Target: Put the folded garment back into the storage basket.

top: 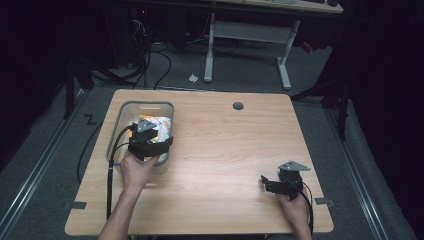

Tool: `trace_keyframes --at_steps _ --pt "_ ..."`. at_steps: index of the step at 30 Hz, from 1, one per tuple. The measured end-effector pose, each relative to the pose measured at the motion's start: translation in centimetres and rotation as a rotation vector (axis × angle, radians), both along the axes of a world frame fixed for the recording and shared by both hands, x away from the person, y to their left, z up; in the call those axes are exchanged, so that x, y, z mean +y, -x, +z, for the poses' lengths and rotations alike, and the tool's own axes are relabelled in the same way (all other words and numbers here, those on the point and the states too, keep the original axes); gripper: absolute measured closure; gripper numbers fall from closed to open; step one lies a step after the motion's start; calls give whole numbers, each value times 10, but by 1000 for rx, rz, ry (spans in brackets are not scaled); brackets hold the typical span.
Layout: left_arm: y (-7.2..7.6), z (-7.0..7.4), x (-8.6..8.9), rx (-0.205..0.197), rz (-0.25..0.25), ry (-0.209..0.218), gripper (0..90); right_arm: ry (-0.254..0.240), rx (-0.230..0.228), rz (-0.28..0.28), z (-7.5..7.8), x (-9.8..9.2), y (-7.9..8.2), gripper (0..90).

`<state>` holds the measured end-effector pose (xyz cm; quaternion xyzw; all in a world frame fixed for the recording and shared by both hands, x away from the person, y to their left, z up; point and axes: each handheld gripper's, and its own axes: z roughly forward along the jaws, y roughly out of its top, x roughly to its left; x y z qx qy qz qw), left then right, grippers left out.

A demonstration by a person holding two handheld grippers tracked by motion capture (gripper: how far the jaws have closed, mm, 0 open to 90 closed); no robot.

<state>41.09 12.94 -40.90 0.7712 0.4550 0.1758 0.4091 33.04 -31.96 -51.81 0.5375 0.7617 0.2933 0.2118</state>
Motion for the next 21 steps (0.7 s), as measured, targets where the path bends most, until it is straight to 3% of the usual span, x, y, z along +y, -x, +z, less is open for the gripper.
trace_keyframes --at_steps 21 --pt "19 5 -31 -21 -102 20 380 0 0 0 0 0 0 165"
